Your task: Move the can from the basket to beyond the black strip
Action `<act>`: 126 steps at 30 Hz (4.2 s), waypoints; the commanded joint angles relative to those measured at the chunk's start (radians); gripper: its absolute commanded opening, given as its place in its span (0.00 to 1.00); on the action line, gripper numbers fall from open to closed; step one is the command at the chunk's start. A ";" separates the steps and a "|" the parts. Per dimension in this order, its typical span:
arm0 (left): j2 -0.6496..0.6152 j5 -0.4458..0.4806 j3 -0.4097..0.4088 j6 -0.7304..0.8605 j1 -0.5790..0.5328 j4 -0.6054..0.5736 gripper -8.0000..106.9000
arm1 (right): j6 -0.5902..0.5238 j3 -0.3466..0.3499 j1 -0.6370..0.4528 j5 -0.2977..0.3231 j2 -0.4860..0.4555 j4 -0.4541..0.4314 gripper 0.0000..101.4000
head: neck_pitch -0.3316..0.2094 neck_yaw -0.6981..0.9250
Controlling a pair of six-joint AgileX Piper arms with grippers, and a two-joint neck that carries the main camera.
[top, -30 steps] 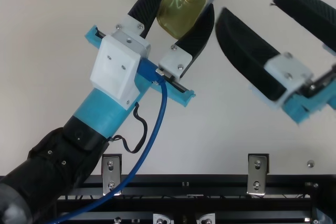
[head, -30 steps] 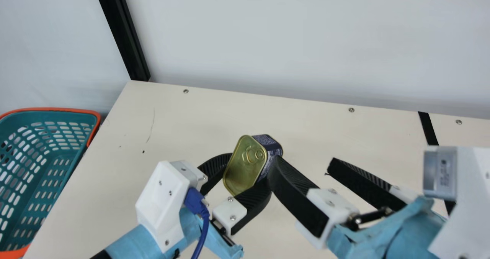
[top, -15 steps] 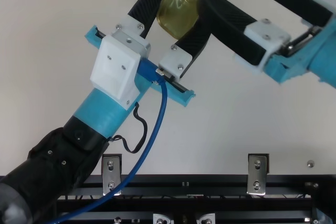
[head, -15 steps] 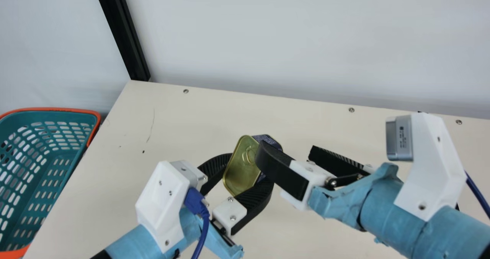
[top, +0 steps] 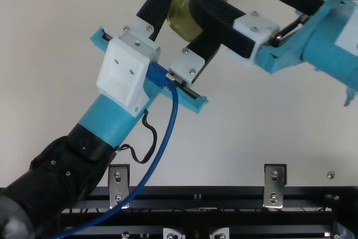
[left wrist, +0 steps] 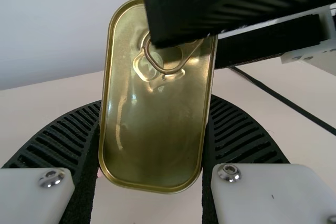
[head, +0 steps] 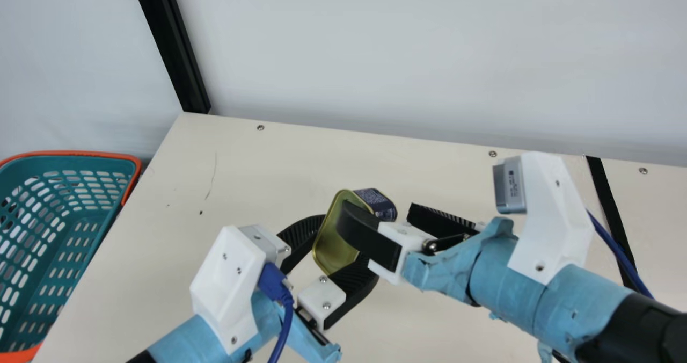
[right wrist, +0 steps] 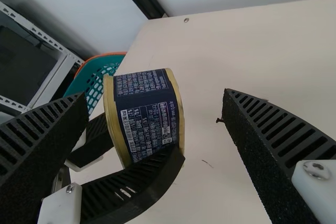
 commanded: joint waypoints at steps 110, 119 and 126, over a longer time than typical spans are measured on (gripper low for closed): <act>-0.235 0.835 -0.343 0.340 0.562 0.206 0.85 | 0.294 -0.069 -0.730 0.020 -0.152 -0.871 0.00 | 0.001 -0.212; -0.235 0.835 -0.343 0.340 0.562 0.206 0.85 | 0.273 -0.097 -0.816 0.028 -0.121 -0.962 0.00 | -0.009 -0.354; -0.235 0.835 -0.343 0.340 0.562 0.206 0.85 | 0.240 -0.118 -0.864 0.014 -0.081 -1.025 0.00 | -0.011 -0.414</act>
